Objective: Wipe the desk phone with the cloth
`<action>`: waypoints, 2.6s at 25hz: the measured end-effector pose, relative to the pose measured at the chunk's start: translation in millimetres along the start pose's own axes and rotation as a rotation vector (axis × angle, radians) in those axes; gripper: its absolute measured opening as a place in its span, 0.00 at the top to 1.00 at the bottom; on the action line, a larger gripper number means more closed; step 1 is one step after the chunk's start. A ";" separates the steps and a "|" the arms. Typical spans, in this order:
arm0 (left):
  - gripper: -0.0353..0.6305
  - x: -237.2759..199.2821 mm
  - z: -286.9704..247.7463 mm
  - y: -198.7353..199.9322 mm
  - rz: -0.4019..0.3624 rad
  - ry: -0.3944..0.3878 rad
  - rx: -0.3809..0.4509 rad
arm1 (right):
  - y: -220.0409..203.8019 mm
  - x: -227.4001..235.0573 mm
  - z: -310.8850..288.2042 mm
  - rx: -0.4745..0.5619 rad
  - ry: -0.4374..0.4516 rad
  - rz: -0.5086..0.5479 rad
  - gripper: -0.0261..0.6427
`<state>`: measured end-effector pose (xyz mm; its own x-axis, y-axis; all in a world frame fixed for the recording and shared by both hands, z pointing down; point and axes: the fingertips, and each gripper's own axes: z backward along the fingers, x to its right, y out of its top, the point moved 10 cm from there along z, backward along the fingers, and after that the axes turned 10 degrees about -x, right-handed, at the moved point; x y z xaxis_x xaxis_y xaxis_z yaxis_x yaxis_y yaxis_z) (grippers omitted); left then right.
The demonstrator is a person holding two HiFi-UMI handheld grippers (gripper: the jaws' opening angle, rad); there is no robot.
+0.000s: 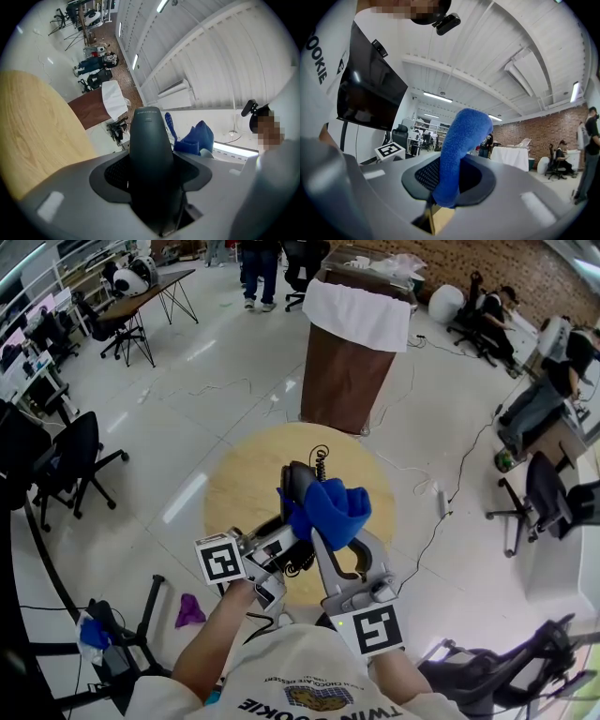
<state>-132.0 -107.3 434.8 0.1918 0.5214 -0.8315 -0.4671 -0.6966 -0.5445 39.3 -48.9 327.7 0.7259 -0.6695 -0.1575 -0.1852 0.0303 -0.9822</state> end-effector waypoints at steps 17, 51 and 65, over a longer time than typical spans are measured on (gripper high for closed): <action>0.56 0.9 -2.9 11.8 0.032 -0.039 0.035 | -24.9 -35.0 35.3 -0.066 0.044 -0.069 0.86; 0.55 28.3 -3.0 -10.4 -0.002 -0.175 -0.034 | -21.9 38.8 11.7 0.004 -0.094 -0.177 0.86; 0.55 35.7 -2.5 -25.3 -0.010 -0.193 -0.069 | -0.1 69.2 -9.2 0.033 -0.108 -0.085 0.86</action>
<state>-111.3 -72.3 418.6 0.0239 0.6090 -0.7928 -0.4041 -0.7195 -0.5649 83.4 -102.1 317.8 0.8053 -0.5872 -0.0816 -0.0992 0.0021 -0.9951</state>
